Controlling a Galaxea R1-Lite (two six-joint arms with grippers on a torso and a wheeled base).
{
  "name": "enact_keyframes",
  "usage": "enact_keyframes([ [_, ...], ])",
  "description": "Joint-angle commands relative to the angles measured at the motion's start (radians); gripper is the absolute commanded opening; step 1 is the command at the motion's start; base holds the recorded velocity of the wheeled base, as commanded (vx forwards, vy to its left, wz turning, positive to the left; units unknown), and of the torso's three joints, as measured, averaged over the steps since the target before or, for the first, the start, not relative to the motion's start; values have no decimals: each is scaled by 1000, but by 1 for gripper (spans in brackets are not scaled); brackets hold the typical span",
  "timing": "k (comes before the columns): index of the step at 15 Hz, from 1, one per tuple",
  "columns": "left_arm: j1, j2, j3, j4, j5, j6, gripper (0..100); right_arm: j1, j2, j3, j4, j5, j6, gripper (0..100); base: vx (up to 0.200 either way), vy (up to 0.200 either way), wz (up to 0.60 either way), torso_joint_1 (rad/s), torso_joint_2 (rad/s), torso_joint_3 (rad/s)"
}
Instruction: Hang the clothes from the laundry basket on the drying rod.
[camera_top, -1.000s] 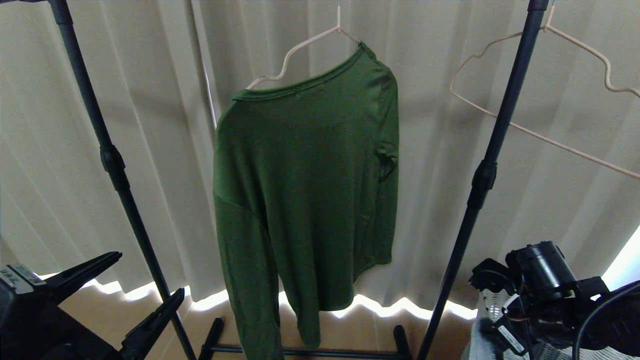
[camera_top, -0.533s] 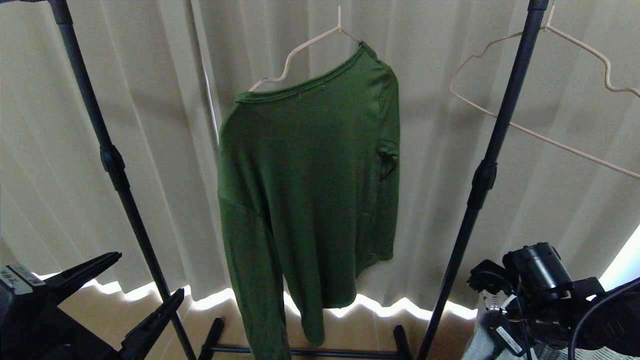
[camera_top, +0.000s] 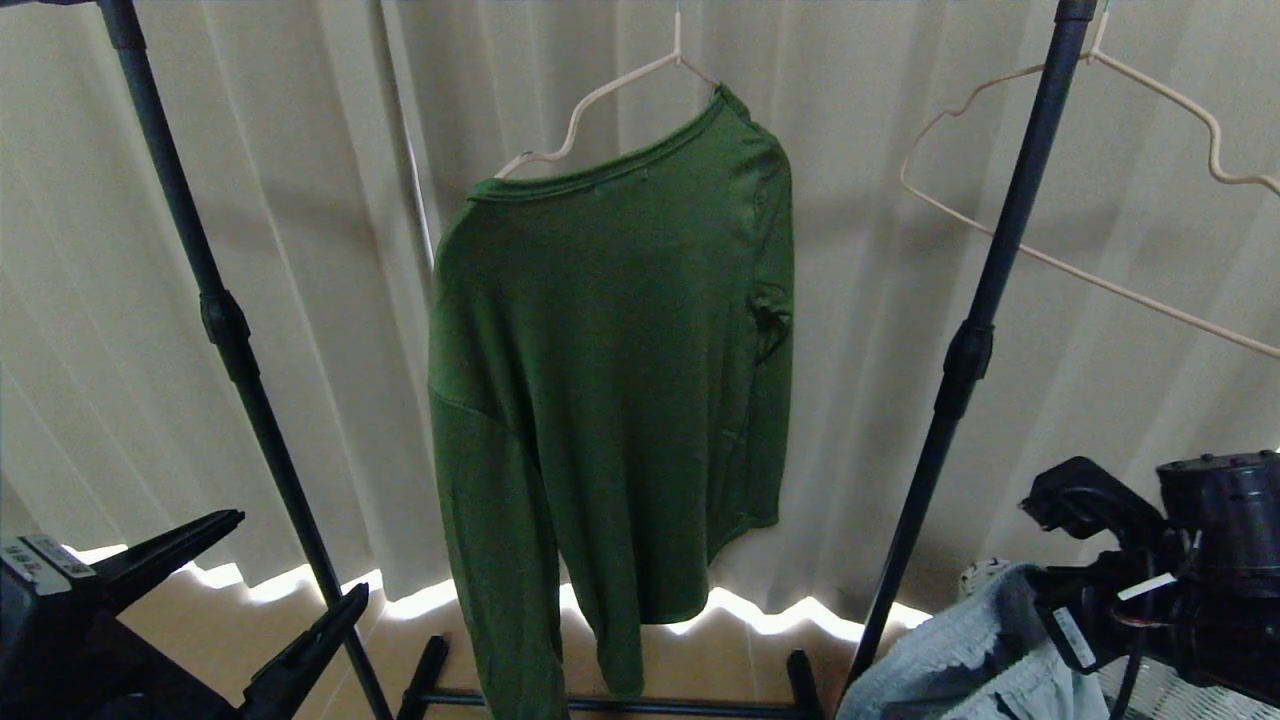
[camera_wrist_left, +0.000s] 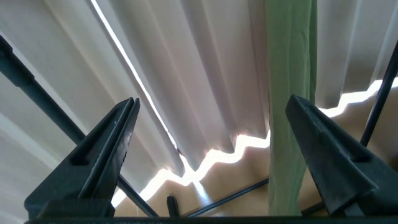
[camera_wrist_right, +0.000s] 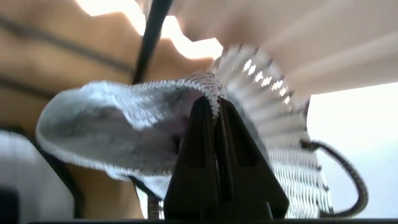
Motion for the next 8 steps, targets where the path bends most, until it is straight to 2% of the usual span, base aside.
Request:
enact_keyframes([
  [1,1,2,1,0,0,2,100,-26,-159,28,-11,18,3,0,0,0,0,0,0,0],
  [4,3,1,1,0,2,5,100,-26,-201,33,-11,18,2,0,0,0,0,0,0,0],
  [8,4,-4,1,0,3,42,100,-26,-210,29,-11,16,-1,0,-200,0,0,4,2,1],
])
